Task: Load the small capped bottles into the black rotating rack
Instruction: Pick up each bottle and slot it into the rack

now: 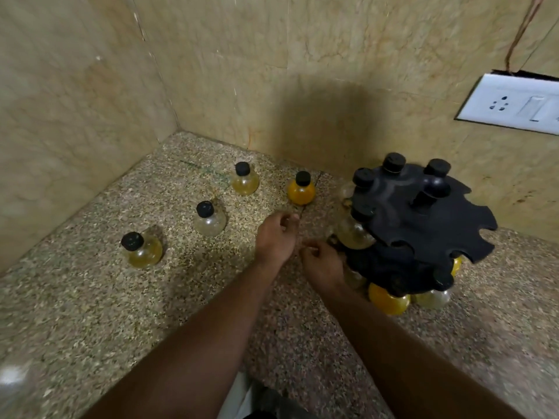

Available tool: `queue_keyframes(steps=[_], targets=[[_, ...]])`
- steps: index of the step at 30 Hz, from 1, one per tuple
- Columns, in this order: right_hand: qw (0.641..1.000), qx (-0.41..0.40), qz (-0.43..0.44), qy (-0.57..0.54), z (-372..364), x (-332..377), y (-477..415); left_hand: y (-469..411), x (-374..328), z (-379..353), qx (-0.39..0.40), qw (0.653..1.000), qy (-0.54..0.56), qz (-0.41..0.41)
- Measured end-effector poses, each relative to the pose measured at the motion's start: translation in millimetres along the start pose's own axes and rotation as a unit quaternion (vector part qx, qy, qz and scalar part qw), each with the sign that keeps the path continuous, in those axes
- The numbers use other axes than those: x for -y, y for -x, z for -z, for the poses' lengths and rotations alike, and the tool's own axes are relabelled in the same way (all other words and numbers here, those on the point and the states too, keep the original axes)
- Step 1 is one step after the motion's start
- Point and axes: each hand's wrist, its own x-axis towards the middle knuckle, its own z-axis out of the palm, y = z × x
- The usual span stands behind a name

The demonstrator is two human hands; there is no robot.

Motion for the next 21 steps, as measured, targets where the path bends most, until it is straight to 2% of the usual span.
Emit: queue_keyframes(steps=[3, 8, 14, 21], targets=[[0.999, -0.012, 0.002, 0.045, -16.7, 8.8, -21.9, -20.6, 12.6, 9.1, 0.012, 1.0, 0.004, -0.005], [0.979, 0.006, 0.01, 0.205, -41.9, 16.9, -60.0, -69.9, 28.3, 13.9, 0.051, 0.999, -0.015, 0.003], [0.934, 0.094, -0.033, 0.342, -66.9, 6.4, -95.4, -126.1, 35.5, 5.0, 0.129, 0.991, -0.023, -0.007], [0.923, 0.109, -0.063, 0.364, -74.7, 3.3, -118.4, -174.8, 26.3, -17.7, 0.17, 0.98, -0.06, -0.086]])
